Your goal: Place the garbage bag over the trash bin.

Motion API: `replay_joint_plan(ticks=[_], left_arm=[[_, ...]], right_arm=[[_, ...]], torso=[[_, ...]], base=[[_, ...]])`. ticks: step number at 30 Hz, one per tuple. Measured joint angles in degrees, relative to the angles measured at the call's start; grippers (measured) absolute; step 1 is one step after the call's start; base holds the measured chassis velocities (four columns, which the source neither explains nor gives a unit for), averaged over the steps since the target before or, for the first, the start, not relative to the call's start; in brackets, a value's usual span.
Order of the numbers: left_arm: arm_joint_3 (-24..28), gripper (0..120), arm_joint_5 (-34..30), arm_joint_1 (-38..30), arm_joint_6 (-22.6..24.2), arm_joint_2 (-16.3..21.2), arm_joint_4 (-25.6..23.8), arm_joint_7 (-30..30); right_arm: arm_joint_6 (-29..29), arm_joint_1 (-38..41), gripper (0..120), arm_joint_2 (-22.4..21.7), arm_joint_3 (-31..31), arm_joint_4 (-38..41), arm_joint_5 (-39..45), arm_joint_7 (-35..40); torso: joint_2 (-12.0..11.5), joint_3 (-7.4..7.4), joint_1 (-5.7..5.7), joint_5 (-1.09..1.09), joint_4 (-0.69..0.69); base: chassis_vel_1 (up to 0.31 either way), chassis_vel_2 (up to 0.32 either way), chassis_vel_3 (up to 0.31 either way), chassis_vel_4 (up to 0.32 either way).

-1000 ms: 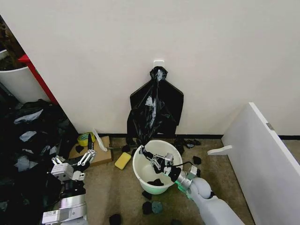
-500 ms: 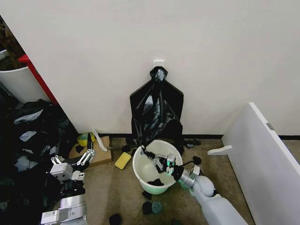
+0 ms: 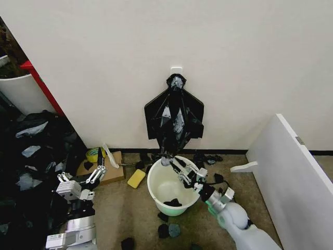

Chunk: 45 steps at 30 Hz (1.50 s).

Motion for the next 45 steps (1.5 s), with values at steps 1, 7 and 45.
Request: replay_joint_plan(ticks=[1, 7, 45], left_arm=[[0.1, 100, 0.0, -0.1, 0.0, 0.0, 0.1, 0.0], [0.1, 100, 0.1, -0.1, 0.0, 0.3, 0.3, 0.0], [-0.3, 100, 0.3, -0.5, 0.3, -0.6, 0.4, -0.7]], right_arm=[[-0.6, -0.2, 52, 0.0, -0.1, 1.4, -1.4, 2.3], [-4.8, 1.6, 73, 1.7, -1.9, 4.3, -12.1, 14.0], [-25.0, 14.0, 15, 8.4, -6.5, -2.5, -42.3, 29.7]], torso=[[0.0, 0.0, 0.0, 0.0, 0.01], [0.0, 0.0, 0.0, 0.0, 0.01], [0.0, 0.0, 0.01, 0.0, 0.01]], base=[[0.0, 0.0, 0.0, 0.0], [0.0, 0.0, 0.0, 0.0], [0.0, 0.0, 0.0, 0.0]])
